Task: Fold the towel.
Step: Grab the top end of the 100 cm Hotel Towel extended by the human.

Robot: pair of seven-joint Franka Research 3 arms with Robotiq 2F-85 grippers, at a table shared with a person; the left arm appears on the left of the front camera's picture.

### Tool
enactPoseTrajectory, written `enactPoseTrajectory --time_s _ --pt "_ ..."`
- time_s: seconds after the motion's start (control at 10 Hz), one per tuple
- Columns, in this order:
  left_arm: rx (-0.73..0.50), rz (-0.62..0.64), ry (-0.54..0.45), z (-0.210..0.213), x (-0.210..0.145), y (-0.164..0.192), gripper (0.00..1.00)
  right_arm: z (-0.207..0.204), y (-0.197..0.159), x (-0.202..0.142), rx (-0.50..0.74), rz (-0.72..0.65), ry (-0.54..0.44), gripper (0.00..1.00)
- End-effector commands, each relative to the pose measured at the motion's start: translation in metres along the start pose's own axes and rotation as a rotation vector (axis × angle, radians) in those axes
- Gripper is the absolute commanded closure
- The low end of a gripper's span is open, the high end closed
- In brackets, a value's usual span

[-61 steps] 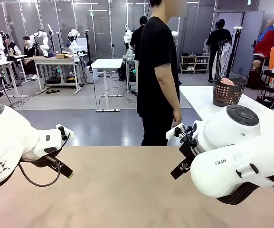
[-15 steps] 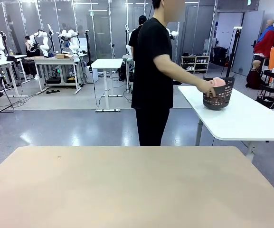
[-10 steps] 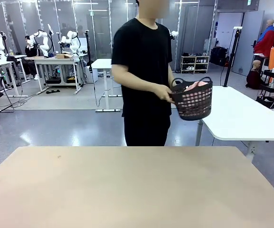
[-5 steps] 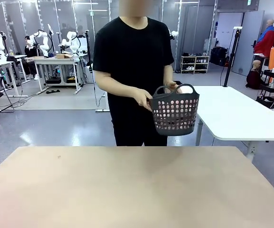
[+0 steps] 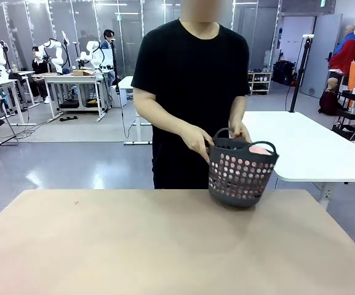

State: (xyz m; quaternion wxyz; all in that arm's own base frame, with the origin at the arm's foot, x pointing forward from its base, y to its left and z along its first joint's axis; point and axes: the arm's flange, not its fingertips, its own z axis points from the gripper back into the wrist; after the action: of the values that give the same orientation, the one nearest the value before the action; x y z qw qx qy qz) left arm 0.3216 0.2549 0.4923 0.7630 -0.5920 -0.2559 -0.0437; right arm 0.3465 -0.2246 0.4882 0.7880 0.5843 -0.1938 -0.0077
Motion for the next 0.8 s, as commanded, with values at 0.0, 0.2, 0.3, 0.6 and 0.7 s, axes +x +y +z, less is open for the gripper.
enactPoseTrajectory --time_s 0.0,0.2,0.3,0.6,0.7 --pt "-0.011 -0.006 0.003 0.0012 -0.0011 0.0001 0.00 0.0011 0.0000 0.0006 0.013 0.006 -0.002 0.00" --pt "-0.011 -0.006 0.003 0.0012 -0.0011 0.0001 0.00 0.0011 0.0000 0.0006 0.013 0.006 -0.002 0.00" --pt "-0.011 -0.006 0.003 0.0012 -0.0011 0.0001 0.00 0.0011 0.0000 0.0006 0.013 0.006 -0.002 0.00" --pt "-0.011 -0.006 0.003 0.0012 -0.0011 0.0001 0.00 0.0011 0.0000 0.0006 0.013 0.006 -0.002 0.00" --pt "-0.011 -0.006 0.003 0.0012 -0.0011 0.0001 0.00 0.0011 0.0000 0.0006 0.013 0.006 -0.002 0.00"
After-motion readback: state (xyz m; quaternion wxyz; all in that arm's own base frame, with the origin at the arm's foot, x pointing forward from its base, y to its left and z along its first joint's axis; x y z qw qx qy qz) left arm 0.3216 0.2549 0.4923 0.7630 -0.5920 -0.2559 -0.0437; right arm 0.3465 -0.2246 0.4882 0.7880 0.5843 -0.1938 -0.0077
